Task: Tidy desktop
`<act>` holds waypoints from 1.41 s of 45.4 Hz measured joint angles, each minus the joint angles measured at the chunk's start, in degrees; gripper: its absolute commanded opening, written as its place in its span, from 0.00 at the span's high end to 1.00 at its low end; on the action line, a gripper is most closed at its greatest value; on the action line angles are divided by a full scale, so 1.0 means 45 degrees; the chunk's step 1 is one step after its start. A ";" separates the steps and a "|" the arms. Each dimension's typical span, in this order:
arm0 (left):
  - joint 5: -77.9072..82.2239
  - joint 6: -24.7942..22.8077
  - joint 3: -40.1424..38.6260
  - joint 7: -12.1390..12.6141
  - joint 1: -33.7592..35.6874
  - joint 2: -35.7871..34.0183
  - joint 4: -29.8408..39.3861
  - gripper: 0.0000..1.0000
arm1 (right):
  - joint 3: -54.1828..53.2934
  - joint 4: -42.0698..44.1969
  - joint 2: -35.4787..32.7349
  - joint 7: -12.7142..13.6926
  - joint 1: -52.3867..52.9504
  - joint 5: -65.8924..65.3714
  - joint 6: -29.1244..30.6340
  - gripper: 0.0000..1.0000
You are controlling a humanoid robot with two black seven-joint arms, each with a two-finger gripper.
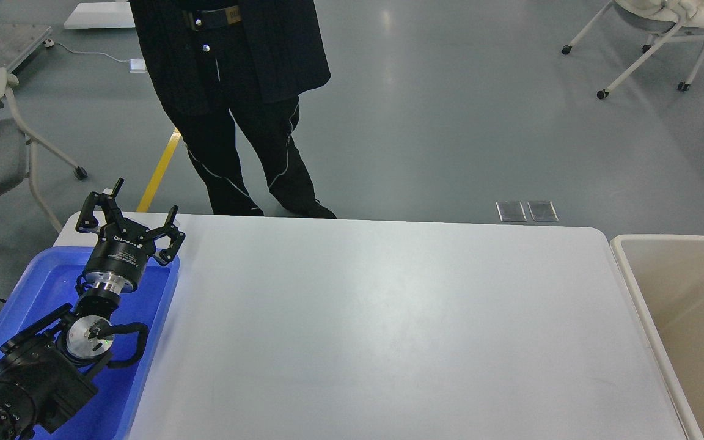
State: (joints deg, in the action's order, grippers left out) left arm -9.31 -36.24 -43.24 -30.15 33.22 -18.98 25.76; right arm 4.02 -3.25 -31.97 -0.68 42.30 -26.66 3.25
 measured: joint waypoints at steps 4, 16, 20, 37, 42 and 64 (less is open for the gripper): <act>0.0000 0.0000 0.0000 0.0000 0.0000 0.0000 0.0000 0.00 | -0.0139 -0.0021 -0.0219 -0.0009 0.0622 0.0007 0.0000 0.00; 0.0000 0.0001 0.0000 0.0000 0.0000 0.0000 -0.0004 0.00 | -0.1408 -0.0210 -0.0787 -0.0055 0.3091 0.0055 -0.0076 0.00; 0.0000 0.0001 0.0000 0.0000 0.0001 0.0000 -0.0004 0.00 | -0.2018 -0.0250 -0.0900 -0.0049 0.3850 0.0066 -0.0041 0.00; 0.0000 0.0002 0.0000 0.0000 0.0000 0.0000 -0.0001 0.00 | -0.6015 -0.1392 -0.1494 -0.0015 0.5779 0.2054 0.0817 0.00; 0.0000 0.0002 0.0000 0.0000 0.0000 0.0000 -0.0001 0.00 | -0.6911 -0.1810 -0.1688 -0.0032 0.5984 0.3541 0.1267 0.00; 0.0000 0.0006 0.0000 0.0000 -0.0001 0.0000 -0.0002 0.00 | -1.0299 -0.5627 -0.2117 -0.0729 0.4507 0.5637 0.2156 0.00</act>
State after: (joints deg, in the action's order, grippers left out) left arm -9.31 -36.22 -43.24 -30.15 33.22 -18.98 25.75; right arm -42.32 -28.58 -41.49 -3.96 62.58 -1.29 12.95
